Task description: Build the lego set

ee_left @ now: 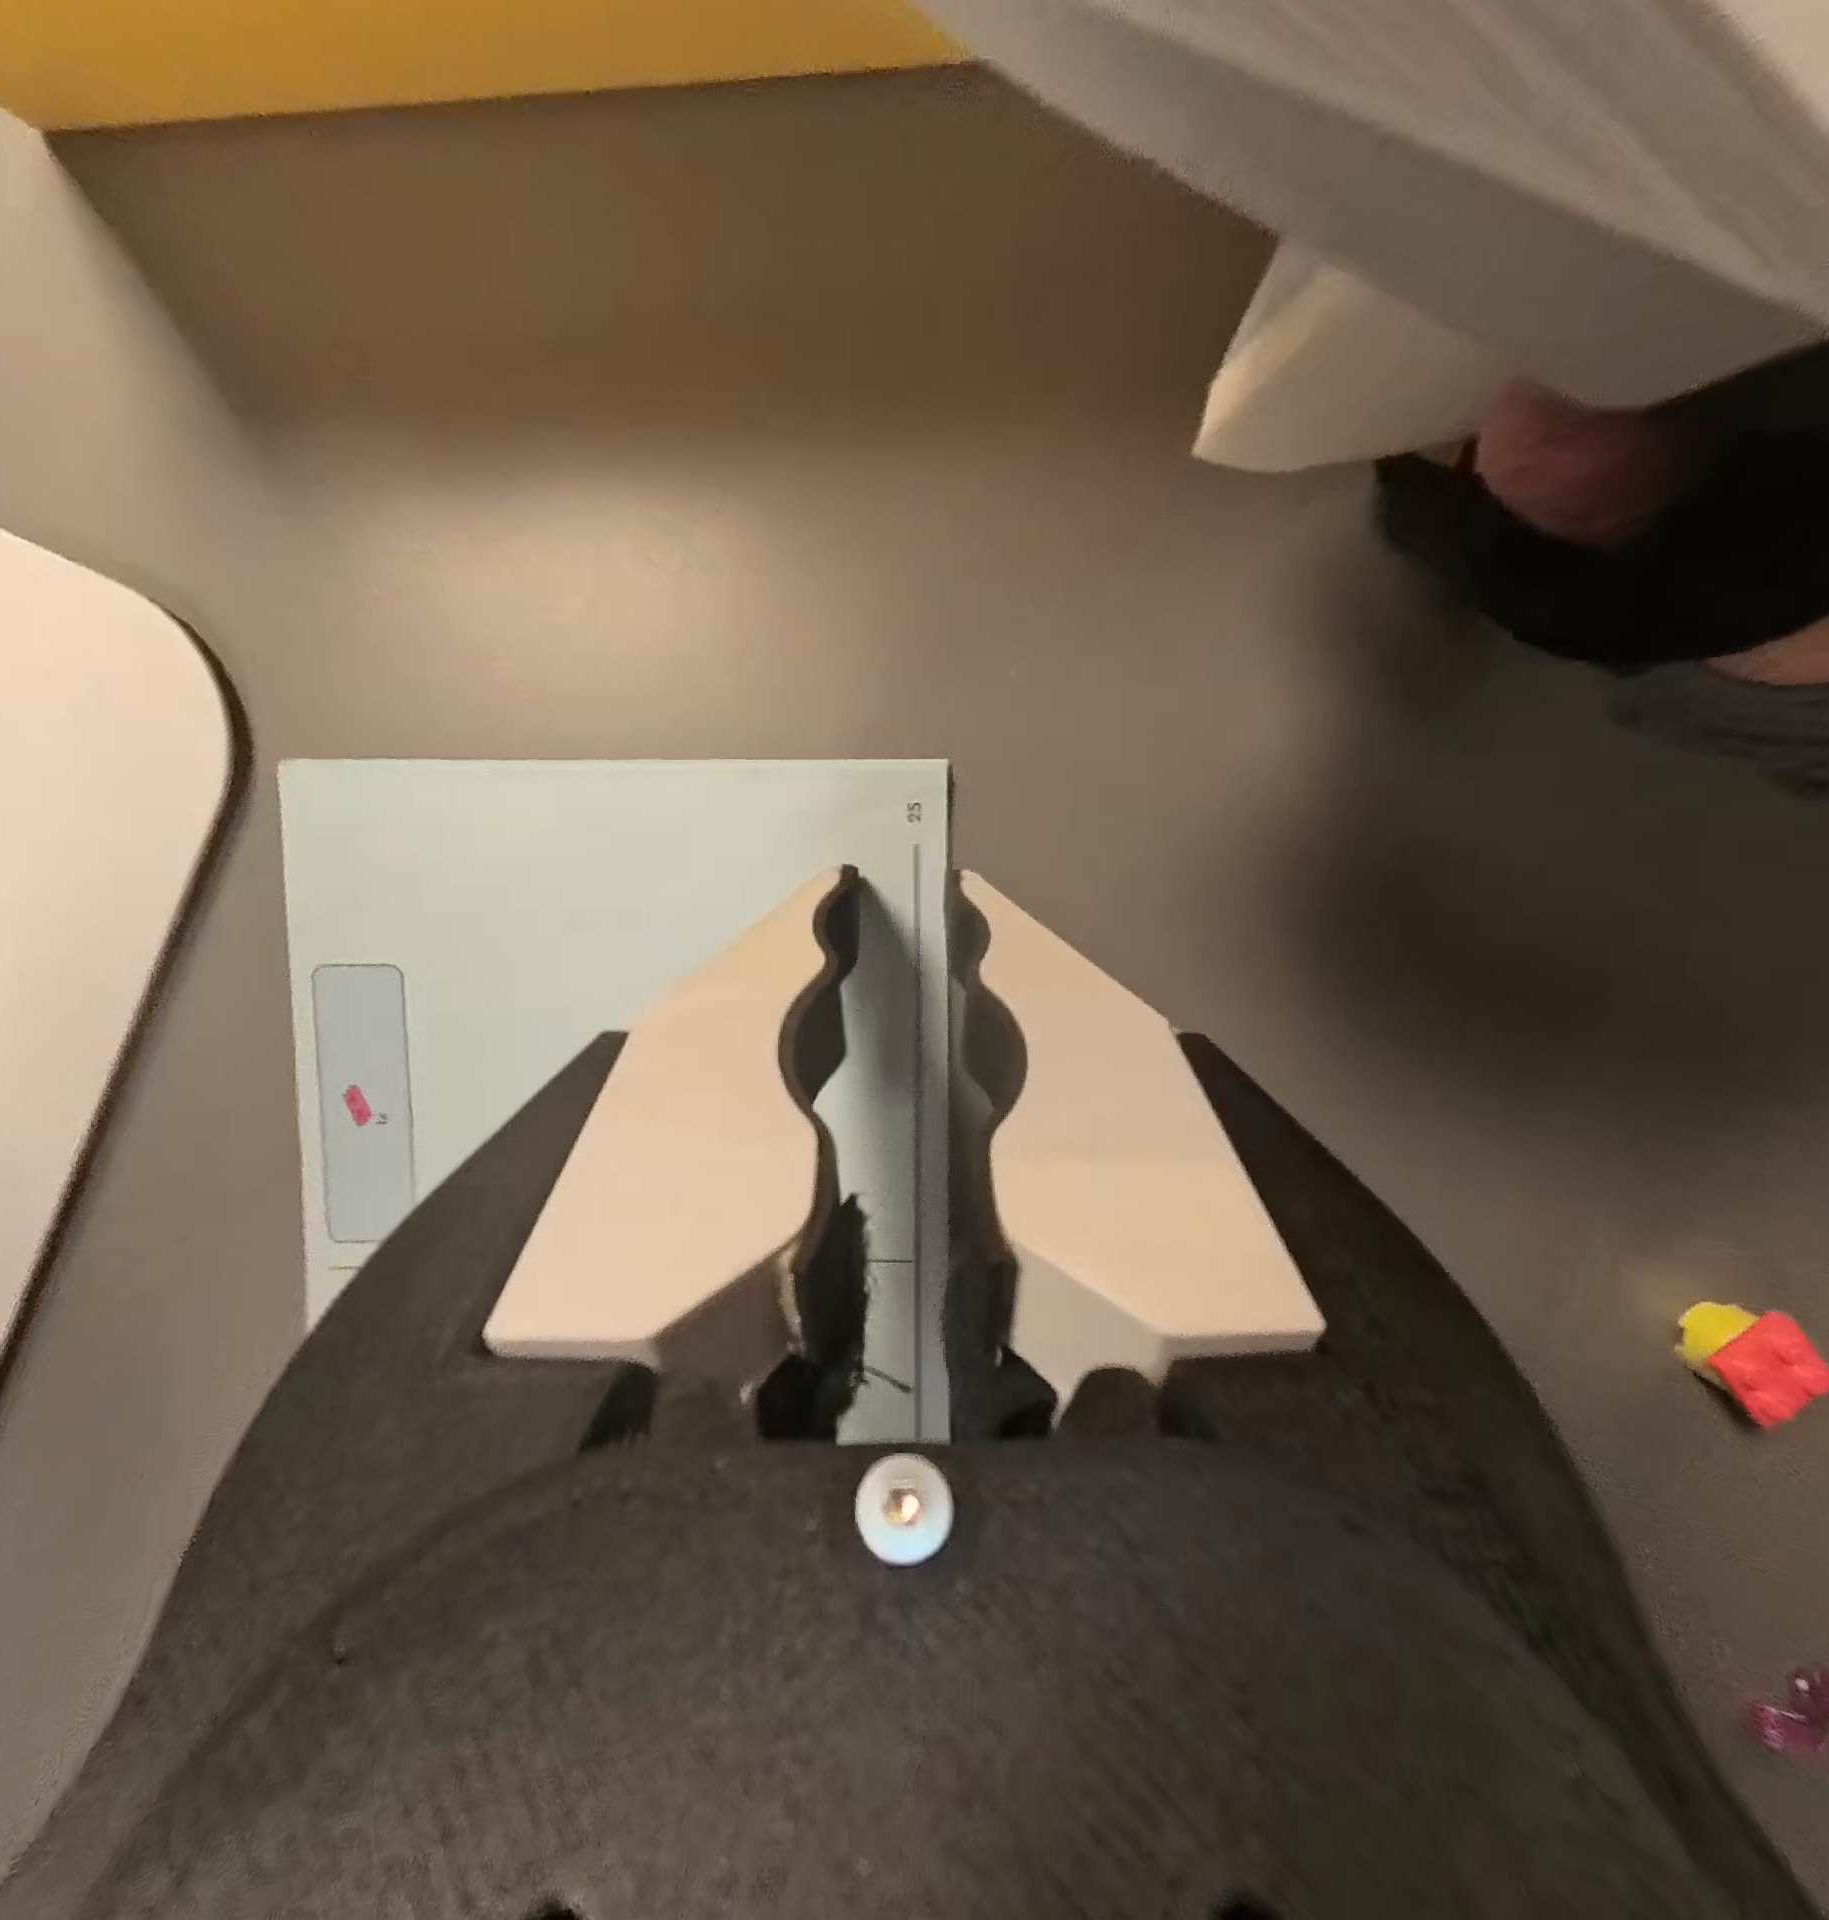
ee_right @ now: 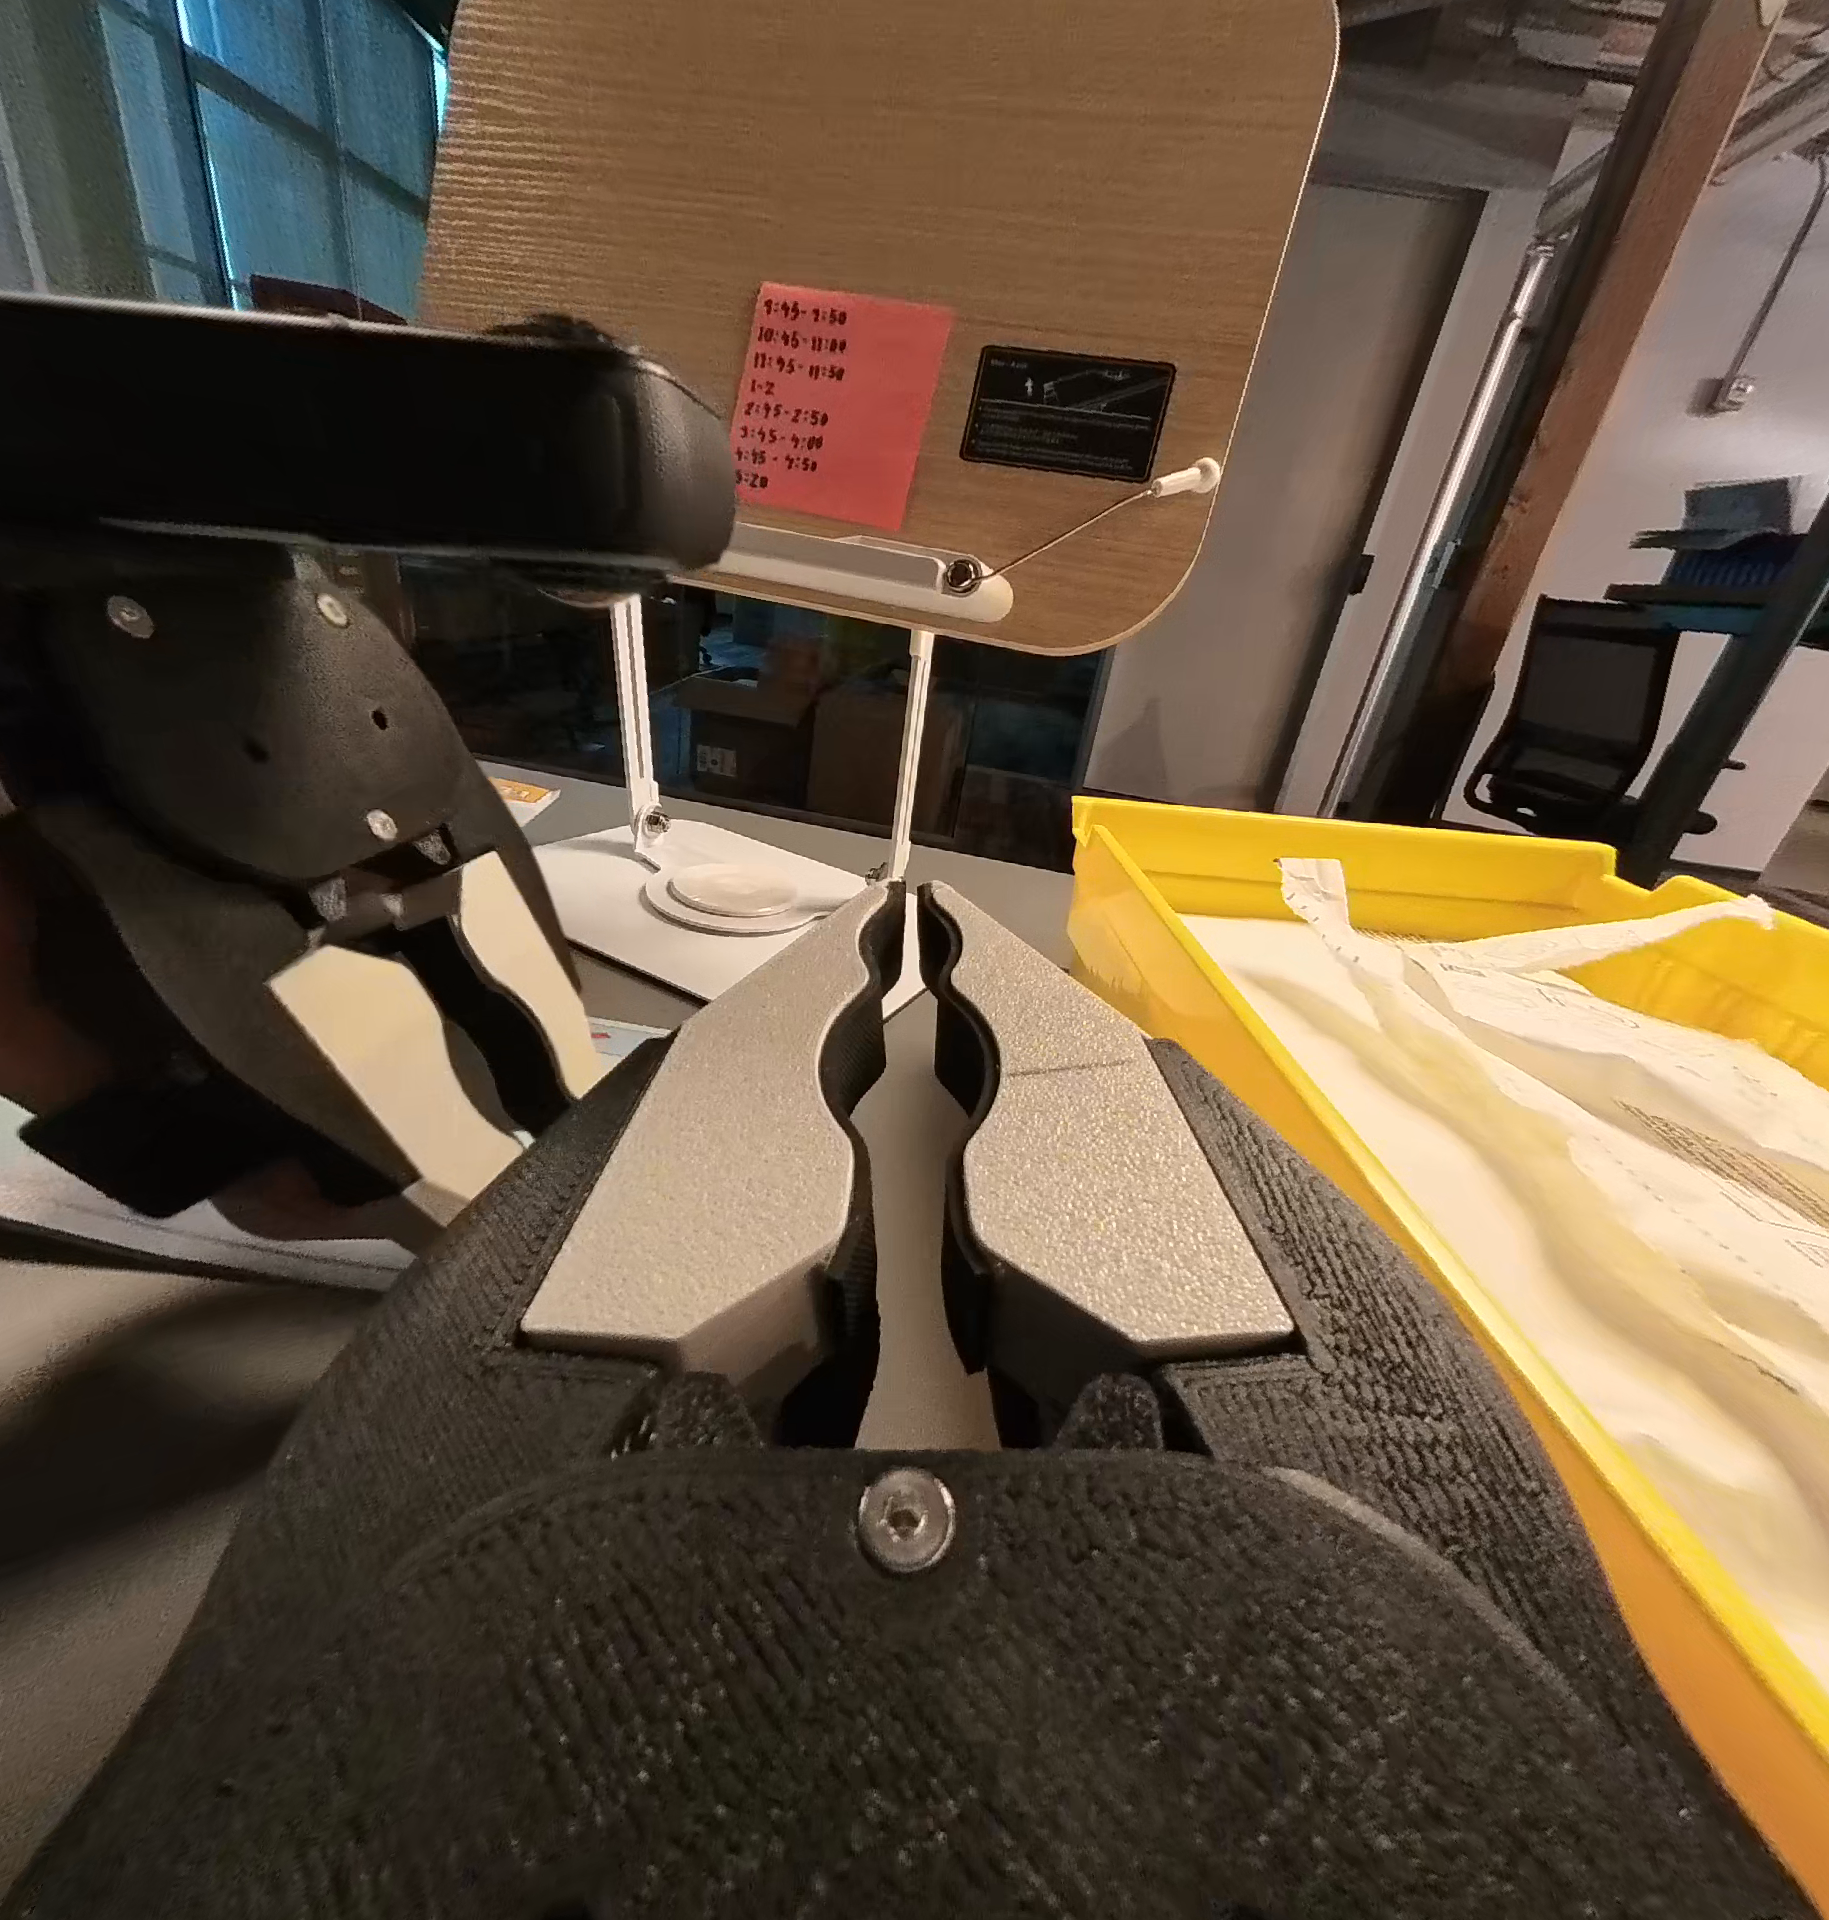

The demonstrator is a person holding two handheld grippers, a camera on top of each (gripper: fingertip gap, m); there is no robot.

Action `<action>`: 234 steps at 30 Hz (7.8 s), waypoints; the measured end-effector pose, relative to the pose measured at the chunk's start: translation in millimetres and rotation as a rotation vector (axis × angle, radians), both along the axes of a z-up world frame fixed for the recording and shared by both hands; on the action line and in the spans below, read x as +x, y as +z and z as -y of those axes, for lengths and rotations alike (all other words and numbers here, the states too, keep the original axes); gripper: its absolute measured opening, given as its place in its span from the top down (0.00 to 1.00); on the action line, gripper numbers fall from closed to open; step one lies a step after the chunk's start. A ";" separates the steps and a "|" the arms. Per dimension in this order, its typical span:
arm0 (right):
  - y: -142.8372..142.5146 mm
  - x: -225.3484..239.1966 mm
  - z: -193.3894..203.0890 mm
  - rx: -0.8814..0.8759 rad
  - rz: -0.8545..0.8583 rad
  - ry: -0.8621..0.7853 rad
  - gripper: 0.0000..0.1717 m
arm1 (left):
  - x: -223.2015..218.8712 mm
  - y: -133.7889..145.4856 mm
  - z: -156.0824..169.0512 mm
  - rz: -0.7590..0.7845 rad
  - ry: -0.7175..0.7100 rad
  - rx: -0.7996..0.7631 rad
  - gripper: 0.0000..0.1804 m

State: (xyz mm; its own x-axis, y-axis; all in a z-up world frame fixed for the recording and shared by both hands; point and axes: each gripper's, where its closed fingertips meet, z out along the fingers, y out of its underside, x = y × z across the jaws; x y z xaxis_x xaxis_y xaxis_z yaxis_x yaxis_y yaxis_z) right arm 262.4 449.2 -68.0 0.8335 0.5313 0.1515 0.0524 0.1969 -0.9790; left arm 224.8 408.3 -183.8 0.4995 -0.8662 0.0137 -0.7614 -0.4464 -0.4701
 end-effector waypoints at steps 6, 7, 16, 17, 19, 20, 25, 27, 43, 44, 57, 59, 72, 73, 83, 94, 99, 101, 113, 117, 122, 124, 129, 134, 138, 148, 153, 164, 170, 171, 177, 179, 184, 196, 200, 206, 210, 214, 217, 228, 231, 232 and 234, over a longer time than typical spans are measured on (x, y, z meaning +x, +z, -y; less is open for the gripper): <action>-0.8 -1.7 0.1 -0.002 0.008 0.005 1.00 | -6.7 0.7 1.4 0.074 0.069 -0.074 1.00; -0.9 -2.1 0.2 -0.002 0.009 0.008 1.00 | -9.2 1.0 0.9 0.077 0.077 -0.075 1.00; -6.2 -12.6 1.7 -0.016 0.064 0.040 1.00 | -41.6 11.8 -2.0 0.075 0.135 0.000 1.00; -6.6 -13.8 2.1 -0.013 0.074 0.040 1.00 | -44.4 12.4 -1.8 0.067 0.137 0.017 1.00; -7.1 -15.1 2.4 -0.010 0.083 0.041 1.00 | -49.3 12.8 -3.2 0.032 0.151 0.054 0.81; -7.1 -15.6 2.5 -0.011 0.082 0.043 1.00 | -51.5 11.9 -3.1 0.005 0.152 0.064 0.73; -7.3 -16.8 2.9 -0.011 0.087 0.047 1.00 | -66.9 5.9 9.4 -0.147 0.116 0.043 0.62; -7.5 -18.2 3.4 -0.010 0.091 0.051 1.00 | -74.0 6.7 16.2 -0.169 0.123 0.022 0.62; -21.9 -47.4 15.7 -0.003 0.257 0.154 1.00 | -126.6 48.0 31.7 -0.053 0.376 0.135 0.85; -30.4 -57.7 20.2 -0.036 0.309 0.207 1.00 | -132.8 49.7 30.2 -0.069 0.395 0.158 0.86; -72.7 -120.5 38.4 0.010 0.670 0.385 0.83 | -159.2 49.1 37.5 -0.042 0.512 0.197 0.89; -77.5 -132.2 39.5 0.065 0.733 0.387 0.81 | -167.5 52.0 38.5 -0.009 0.560 0.221 0.89; -60.4 -185.9 32.5 0.327 0.816 0.257 0.99 | -185.1 71.6 52.3 0.510 0.751 0.366 0.80; -58.3 -188.0 33.2 0.339 0.810 0.251 1.00 | -186.4 71.6 52.8 0.506 0.738 0.403 0.73; -24.6 -193.2 57.3 0.547 0.715 0.223 1.00 | -185.0 62.0 40.1 0.205 0.730 0.674 0.70; -4.9 -180.3 55.8 0.564 0.584 0.169 0.85 | -207.6 62.2 42.2 0.317 0.803 0.702 0.96; -8.7 -187.3 72.0 0.661 0.647 0.195 0.87 | -210.6 67.9 37.2 0.341 0.812 0.717 0.94; -10.0 -189.7 75.1 0.682 0.663 0.199 0.88 | -205.8 74.9 37.1 0.356 0.786 0.752 0.91; -2.3 -178.8 76.6 0.678 0.639 0.112 0.88 | -216.8 101.1 40.9 0.339 0.793 0.923 0.87; -0.3 -180.6 85.4 0.698 0.635 0.089 0.90 | -207.2 129.8 48.8 0.422 0.690 1.100 0.82; -3.9 -188.0 94.0 0.717 0.659 0.106 0.90 | -188.7 127.7 50.0 0.273 0.567 1.181 0.93; -4.3 -190.3 97.0 0.735 0.669 0.116 0.90 | -187.1 126.4 49.6 0.233 0.564 1.197 1.00; -1.2 -193.5 103.2 0.755 0.640 0.161 0.90 | -186.1 121.4 47.3 0.258 0.580 1.147 1.00; 3.6 -194.6 105.0 0.756 0.601 0.174 0.87 | -186.3 116.5 46.1 0.267 0.578 1.113 1.00; 1.5 -198.2 108.3 0.764 0.609 0.194 0.87 | -185.8 113.7 45.5 0.252 0.573 1.108 1.00; 4.9 -197.9 110.9 0.797 0.611 0.179 0.86 | -184.5 109.9 43.9 0.230 0.576 1.101 1.00; 5.2 -197.9 112.4 0.807 0.616 0.178 0.86 | -186.1 109.9 43.9 0.249 0.589 1.090 1.00; 13.3 -193.1 112.2 0.816 0.584 0.142 0.87 | -182.4 106.9 43.3 0.243 0.577 1.078 1.00; 8.8 -195.2 111.1 0.812 0.607 0.153 0.89 | -183.4 109.7 43.9 0.278 0.593 1.077 1.00; 8.6 -195.6 111.5 0.814 0.610 0.154 0.89 | -183.7 110.2 44.0 0.286 0.597 1.076 1.00; 6.0 -197.3 111.5 0.814 0.625 0.162 0.90 | -185.5 110.4 44.0 0.297 0.610 1.070 1.00; 5.7 -197.6 111.5 0.814 0.627 0.163 0.91 | -186.3 110.8 44.1 0.312 0.616 1.064 1.00; 5.0 -198.6 111.6 0.816 0.632 0.165 0.92 | -186.9 110.4 44.0 0.328 0.626 1.052 1.00; 12.3 -194.3 106.2 0.818 0.619 0.104 0.98 | -181.2 103.5 44.1 0.345 0.598 0.986 1.00; 15.7 -191.1 102.3 0.813 0.612 0.071 0.99 | -176.2 100.6 44.3 0.340 0.572 0.967 1.00; 17.4 -189.9 101.0 0.820 0.619 0.051 1.00 | -174.0 99.4 44.3 0.368 0.577 0.938 1.00; 17.3 -191.1 102.2 0.838 0.633 0.047 1.00 | -174.1 101.3 43.9 0.477 0.620 0.877 1.00; 17.6 -191.7 102.9 0.845 0.637 0.044 1.00 | -172.6 100.6 43.8 0.575 0.638 0.807 1.00; 19.7 -190.3 101.6 0.842 0.630 0.032 1.00 | -168.2 98.2 44.0 0.580 0.619 0.783 1.00; 21.8 -188.4 97.1 0.851 0.656 -0.006 1.00 | -132.6 86.1 48.7 0.566 0.483 0.701 1.00; 22.3 -185.8 94.4 0.851 0.668 -0.025 1.00 | -134.6 85.4 47.7 0.537 0.495 0.717 1.00; 22.3 -184.8 93.1 0.848 0.672 -0.032 1.00 | -137.8 85.8 46.8 0.517 0.510 0.735 1.00; 21.3 -183.3 90.8 0.831 0.673 -0.037 1.00 | -148.0 86.8 44.2 0.450 0.553 0.788 1.00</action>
State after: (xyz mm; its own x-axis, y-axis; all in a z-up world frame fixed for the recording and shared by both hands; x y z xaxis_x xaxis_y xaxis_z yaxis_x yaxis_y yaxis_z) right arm 79.1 358.5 -46.7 0.4569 0.0261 0.8891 0.5513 0.7762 -0.3061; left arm 76.7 364.2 -97.0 0.9150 -0.3652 -0.1712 -0.2299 -0.1234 -0.9654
